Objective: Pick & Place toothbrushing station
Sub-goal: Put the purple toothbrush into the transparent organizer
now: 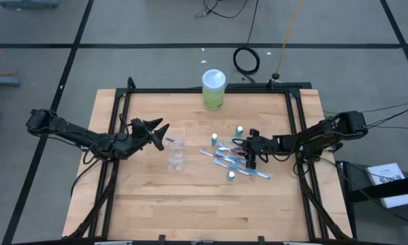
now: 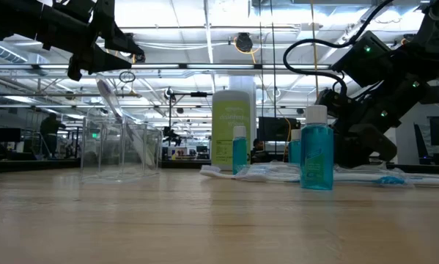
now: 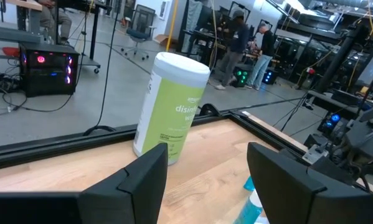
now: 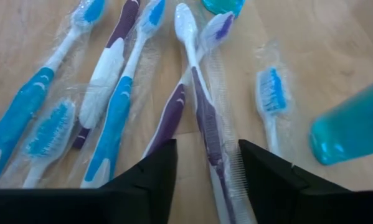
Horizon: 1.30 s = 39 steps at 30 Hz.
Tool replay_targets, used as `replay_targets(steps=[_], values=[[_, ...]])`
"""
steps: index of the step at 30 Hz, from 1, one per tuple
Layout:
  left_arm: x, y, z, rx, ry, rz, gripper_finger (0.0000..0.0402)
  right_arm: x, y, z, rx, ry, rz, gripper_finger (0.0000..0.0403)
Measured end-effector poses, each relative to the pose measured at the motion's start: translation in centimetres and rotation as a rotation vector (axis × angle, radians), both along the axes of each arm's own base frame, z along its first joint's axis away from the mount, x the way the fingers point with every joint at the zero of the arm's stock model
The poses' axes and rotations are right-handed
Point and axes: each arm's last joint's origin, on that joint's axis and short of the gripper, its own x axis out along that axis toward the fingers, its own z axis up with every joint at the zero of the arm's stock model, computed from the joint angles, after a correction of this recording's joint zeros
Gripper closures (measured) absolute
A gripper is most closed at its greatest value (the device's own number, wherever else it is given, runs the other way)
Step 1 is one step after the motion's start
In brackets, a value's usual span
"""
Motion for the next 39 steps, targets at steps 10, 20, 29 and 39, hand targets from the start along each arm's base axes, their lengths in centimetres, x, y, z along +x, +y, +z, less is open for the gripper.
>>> replay_targets(steps=[10,20,29,39], values=[[0.0,0.0,-0.2,0.003,0.020,0.000,0.0174,-0.2,0.0,0.6,-0.015,-0.009,0.013,0.0341],[0.0,0.0,-0.2,0.002,0.019,0.001,0.0174,-0.2,0.0,0.7,-0.031,-0.015,0.027,0.0390],[0.0,0.0,-0.2,-0.001,0.017,0.000,0.0174,-0.4,0.1,2.9,-0.017,-0.133,0.045,0.0390],[0.0,0.0,-0.2,0.006,0.023,0.000,0.0174,-1.1,0.1,6.8,-0.053,-0.350,0.064,0.0390]])
